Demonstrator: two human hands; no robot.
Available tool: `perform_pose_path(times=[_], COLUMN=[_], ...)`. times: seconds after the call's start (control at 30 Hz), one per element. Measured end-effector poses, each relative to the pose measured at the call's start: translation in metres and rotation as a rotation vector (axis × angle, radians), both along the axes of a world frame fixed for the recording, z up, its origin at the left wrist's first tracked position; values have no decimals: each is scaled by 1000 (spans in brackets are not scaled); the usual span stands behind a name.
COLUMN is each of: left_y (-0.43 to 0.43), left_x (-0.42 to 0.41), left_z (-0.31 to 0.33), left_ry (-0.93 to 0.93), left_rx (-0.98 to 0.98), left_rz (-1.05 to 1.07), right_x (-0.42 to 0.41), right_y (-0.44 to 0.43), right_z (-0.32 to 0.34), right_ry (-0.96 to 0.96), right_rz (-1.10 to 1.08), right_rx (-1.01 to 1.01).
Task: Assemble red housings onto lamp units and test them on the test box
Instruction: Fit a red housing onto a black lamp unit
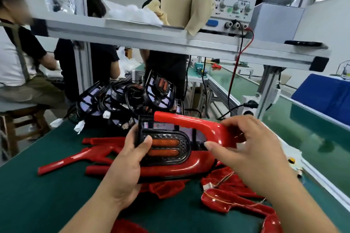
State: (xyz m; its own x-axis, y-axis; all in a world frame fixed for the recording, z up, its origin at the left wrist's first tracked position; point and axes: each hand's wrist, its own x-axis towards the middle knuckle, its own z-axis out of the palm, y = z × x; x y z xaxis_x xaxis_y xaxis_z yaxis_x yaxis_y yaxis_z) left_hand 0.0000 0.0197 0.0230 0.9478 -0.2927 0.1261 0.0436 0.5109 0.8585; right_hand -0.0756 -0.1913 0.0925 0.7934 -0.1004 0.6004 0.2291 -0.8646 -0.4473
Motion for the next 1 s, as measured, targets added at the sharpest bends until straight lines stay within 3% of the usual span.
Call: perform_pose_path(times=[0.2,0.5,0.7,0.8,1.0], left_y=[-3,-4,-4,-9,-15], left_x=[-2,-4,-4,-4,-5], left_z=[-2,-8,-13,-16,-18], left_ry=[-79,-137,-225,-177,-134], left_rx=[79,188,157,102,85], left_rz=[-51,-11,2,12,41], right_x=[15,15,15,20,27], right_y=[8,4,5,9,15], right_z=[-35,-55,-58,-63,-77], right_ry=[23,-79,-121,-181,-34], right_rz=[-27,18,111,118,175], right_rx=[-76,23,245,355,745])
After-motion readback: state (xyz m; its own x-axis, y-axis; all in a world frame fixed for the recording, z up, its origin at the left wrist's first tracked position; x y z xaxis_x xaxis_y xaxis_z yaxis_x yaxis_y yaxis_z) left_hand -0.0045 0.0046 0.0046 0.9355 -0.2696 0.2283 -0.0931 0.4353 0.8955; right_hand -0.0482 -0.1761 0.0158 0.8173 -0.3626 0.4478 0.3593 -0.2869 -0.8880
